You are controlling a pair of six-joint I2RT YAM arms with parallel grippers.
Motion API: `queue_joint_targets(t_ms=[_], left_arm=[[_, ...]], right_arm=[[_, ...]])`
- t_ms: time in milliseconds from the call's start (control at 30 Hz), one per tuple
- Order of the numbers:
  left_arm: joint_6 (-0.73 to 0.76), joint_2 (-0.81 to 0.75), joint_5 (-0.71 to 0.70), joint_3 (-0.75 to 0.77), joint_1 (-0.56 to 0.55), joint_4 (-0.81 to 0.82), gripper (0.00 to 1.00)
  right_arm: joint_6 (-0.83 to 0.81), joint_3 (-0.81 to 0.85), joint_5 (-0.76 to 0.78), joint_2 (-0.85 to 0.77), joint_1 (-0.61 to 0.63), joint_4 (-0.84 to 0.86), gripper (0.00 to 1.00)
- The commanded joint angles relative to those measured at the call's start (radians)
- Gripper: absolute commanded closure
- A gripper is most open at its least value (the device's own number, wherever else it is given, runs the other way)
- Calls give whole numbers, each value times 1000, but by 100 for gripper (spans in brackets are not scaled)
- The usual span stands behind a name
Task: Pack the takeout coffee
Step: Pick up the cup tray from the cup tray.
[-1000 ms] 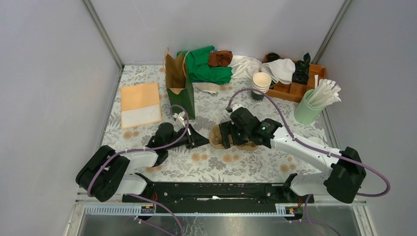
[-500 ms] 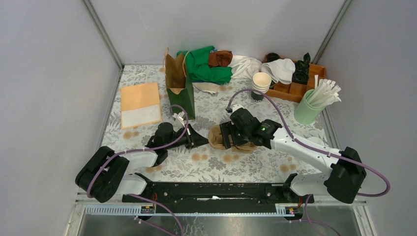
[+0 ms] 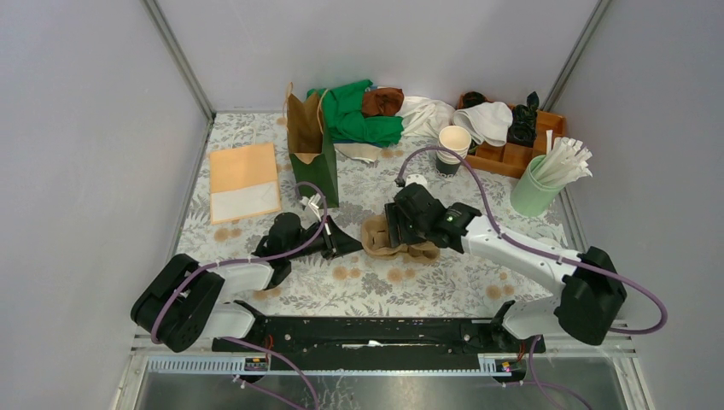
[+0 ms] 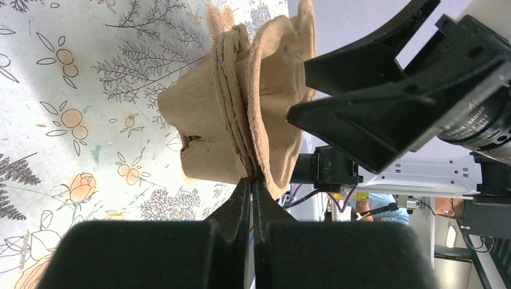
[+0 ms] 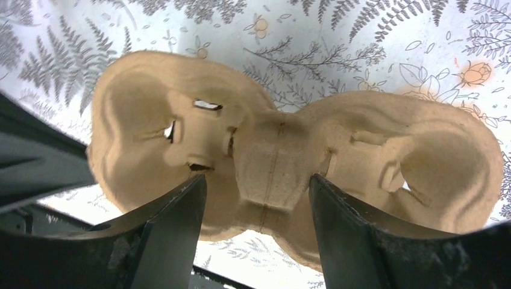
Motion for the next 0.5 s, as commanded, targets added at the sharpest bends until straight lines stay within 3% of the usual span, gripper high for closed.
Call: queue_joint_targets(t_ms=[0, 233, 333, 400, 467], left_arm=[[28, -19, 21, 8, -1, 31, 100], [82, -67, -2, 31, 0, -81, 100], [101, -90, -23, 40, 0, -131, 100], [112, -97, -39, 44, 0, -155, 100], [114, -98, -40, 43, 0, -156, 100]], right_arm=[[54, 64, 116, 58, 3, 17, 34], [34, 71, 201, 38, 2, 15, 53], [31, 71, 207, 22, 1, -2, 56], [30, 70, 205, 2, -6, -15, 54], [20, 60, 162, -14, -20, -10, 37]])
